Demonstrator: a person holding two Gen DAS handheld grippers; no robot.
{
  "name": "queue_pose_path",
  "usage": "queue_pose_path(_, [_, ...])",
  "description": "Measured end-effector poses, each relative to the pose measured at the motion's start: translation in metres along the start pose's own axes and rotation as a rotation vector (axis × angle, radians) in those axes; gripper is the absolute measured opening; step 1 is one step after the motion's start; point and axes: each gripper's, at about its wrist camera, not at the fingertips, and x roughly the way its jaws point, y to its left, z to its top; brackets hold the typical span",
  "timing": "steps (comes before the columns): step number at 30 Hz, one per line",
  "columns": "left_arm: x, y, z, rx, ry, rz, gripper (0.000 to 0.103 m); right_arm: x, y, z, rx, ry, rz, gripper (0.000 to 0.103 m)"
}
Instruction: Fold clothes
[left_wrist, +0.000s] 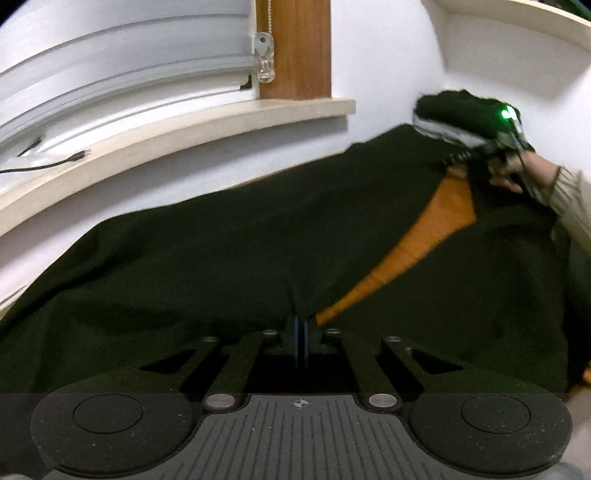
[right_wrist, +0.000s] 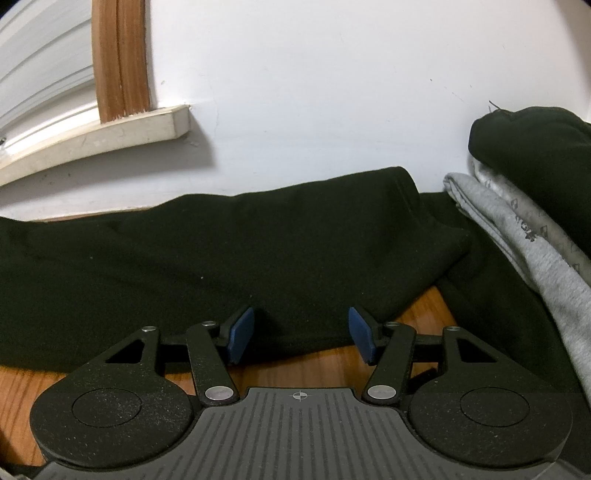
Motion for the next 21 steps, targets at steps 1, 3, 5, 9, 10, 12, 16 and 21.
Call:
queue_pose_path(1, [-0.002, 0.000, -0.003, -0.003, 0.012, -0.010, 0.003, 0.000, 0.000, 0.000, -0.002, 0.000, 0.002, 0.059])
queue_pose_path(3, [-0.005, -0.003, -0.005, 0.003, 0.020, -0.012, 0.005, 0.000, 0.000, 0.000, -0.005, 0.001, 0.003, 0.059])
queue_pose_path(5, [-0.009, -0.002, 0.000, -0.005, -0.001, -0.008, 0.009, 0.000, 0.000, 0.001, -0.004, 0.001, 0.003, 0.059])
queue_pose_path(9, [-0.013, 0.012, 0.022, -0.041, -0.082, 0.032, 0.037, -0.002, 0.000, 0.001, 0.001, -0.005, 0.007, 0.060])
queue_pose_path(10, [-0.012, 0.017, 0.028, -0.055, -0.100, 0.040, 0.040, -0.002, 0.000, 0.001, 0.000, -0.007, 0.004, 0.060])
queue_pose_path(12, [-0.004, 0.032, 0.042, -0.095, -0.130, 0.040, 0.046, -0.002, 0.001, 0.001, -0.003, -0.008, -0.002, 0.060])
queue_pose_path(16, [0.034, 0.057, 0.065, -0.114, -0.121, 0.103, 0.049, -0.002, 0.003, 0.001, -0.011, -0.009, -0.009, 0.060])
queue_pose_path(21, [0.076, 0.070, 0.069, -0.084, -0.055, 0.131, 0.050, -0.005, 0.006, 0.002, -0.034, -0.023, -0.024, 0.060])
